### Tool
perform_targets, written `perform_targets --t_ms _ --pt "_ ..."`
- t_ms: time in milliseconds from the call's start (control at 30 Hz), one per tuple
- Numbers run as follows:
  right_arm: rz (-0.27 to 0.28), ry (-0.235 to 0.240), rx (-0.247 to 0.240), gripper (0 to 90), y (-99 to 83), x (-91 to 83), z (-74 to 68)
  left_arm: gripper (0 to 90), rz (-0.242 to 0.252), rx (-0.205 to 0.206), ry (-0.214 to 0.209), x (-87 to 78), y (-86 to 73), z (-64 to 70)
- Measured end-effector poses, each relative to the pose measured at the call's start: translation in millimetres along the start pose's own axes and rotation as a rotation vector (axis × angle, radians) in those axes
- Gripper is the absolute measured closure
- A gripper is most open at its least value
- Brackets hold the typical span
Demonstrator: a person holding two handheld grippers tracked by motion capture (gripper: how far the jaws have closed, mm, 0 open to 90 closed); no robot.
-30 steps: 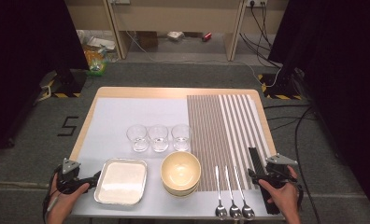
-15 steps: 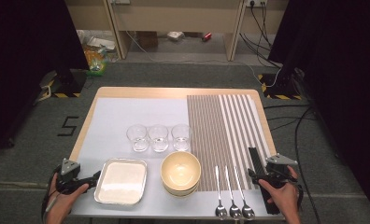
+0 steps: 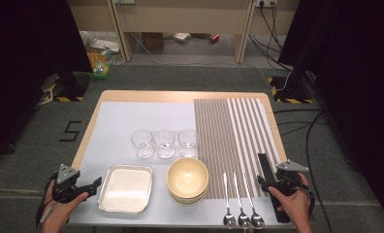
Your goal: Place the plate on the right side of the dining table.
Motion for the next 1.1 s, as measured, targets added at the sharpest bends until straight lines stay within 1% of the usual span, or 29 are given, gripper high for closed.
perform_targets --t_ms 33,100,133,233,267,333,400,433,500,533,567,600,667,700,733,767,800,900,967,1000,1033,1067,1100 --pt "0.001 0.0 -0.002 9.1 0.1 0.1 0.1 15.1 0.013 -0.007 0.003 -0.2 1.2 0.8" --pt "0.0 0.0 0.001 9.1 0.0 0.0 0.0 15.0 0.025 -0.023 -0.016 -3.0 4.4 1.6" --pt "0.0 0.0 0.002 9.1 0.1 0.0 0.0 15.0 0.033 -0.025 -0.023 -4.3 6.0 2.4" --pt "-0.001 0.003 0.0 8.6 0.0 0.1 -0.1 14.8 0.058 -0.01 -0.034 -6.1 11.1 8.0" --pt "-0.001 0.002 0.0 8.6 0.0 0.2 -0.1 14.9 0.058 -0.01 -0.034 -6.1 11.1 8.0" --pt "-0.001 0.002 -0.001 8.6 0.0 0.2 -0.1 15.1 0.054 0.01 -0.044 -5.8 14.5 12.7" --pt "-0.001 0.002 -0.001 8.6 0.0 0.2 -0.1 15.3 0.057 0.014 -0.044 -5.0 15.7 15.0" --pt "-0.001 0.003 0.0 8.6 0.1 0.2 -0.1 19.3 0.052 0.034 -0.053 -3.5 18.3 19.5" --pt "-0.002 0.002 0.0 8.6 0.0 0.1 -0.1 26.0 0.049 0.047 -0.058 -0.8 21.3 22.2" --pt "-0.002 0.002 0.0 8.6 0.0 0.2 -0.1 28.8 0.039 0.058 -0.063 0.7 22.5 22.7" --pt "-0.002 0.003 0.004 8.6 0.0 0.1 -0.3 31.9 0.039 0.058 -0.063 0.7 22.5 22.7" --pt "-0.002 0.003 0.004 8.6 0.0 0.1 -0.3 31.9 0.036 0.06 -0.061 2.9 23.4 23.5" --pt "-0.001 0.003 0.0 8.5 0.1 0.2 -0.1 36.5 0.026 0.06 -0.07 5.4 25.8 25.0" --pt "-0.002 0.003 0.004 8.5 -0.1 0.1 -0.3 41.6 0.032 0.065 -0.066 6.6 26.8 25.5" --pt "-0.001 0.003 -0.001 8.6 0.1 0.2 -0.1 44.2 0.022 0.068 -0.072 6.5 28.1 25.8" --pt "-0.001 0.004 0.0 8.5 0.1 0.2 -0.1 46.4 0.023 0.069 -0.076 7.1 29.4 26.0" --pt "-0.001 0.004 0.0 8.5 0.1 0.2 -0.1 46.4 0.028 0.067 -0.073 8.2 30.4 26.3" --pt "-0.002 0.003 0.004 8.5 0.0 0.1 -0.3 55.3 0.01 0.075 -0.089 13.5 31.4 26.9" --pt "-0.001 0.004 -0.001 8.5 0.1 0.2 -0.1 59.4 0.006 0.078 -0.093 14.7 31.8 27.4" --pt "-0.001 0.004 0.0 8.5 0.1 0.2 -0.1 59.4 0.005 0.078 -0.091 16.6 32.4 27.7" --pt "-0.001 0.004 0.0 8.5 0.1 0.2 -0.1 63.4 0.005 0.076 -0.094 18.2 33.1 27.8" --pt "-0.002 0.004 0.001 8.5 0.0 0.2 -0.2 64.5 -0.001 0.084 -0.099 21.2 34.2 27.2" --pt "-0.001 0.004 0.0 8.5 0.1 0.2 -0.1 65.6 0.0 0.087 -0.096 23.4 34.6 27.1"
Point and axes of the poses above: each handheld gripper's, and its own axes: x roughly forward along the jaws, y roughly out of its top, z roughly to its right, the point moved 3 cm from there along x, roughly forward along the jaws, and after that the axes turned 14 degrees about x, right-handed, at the moved point
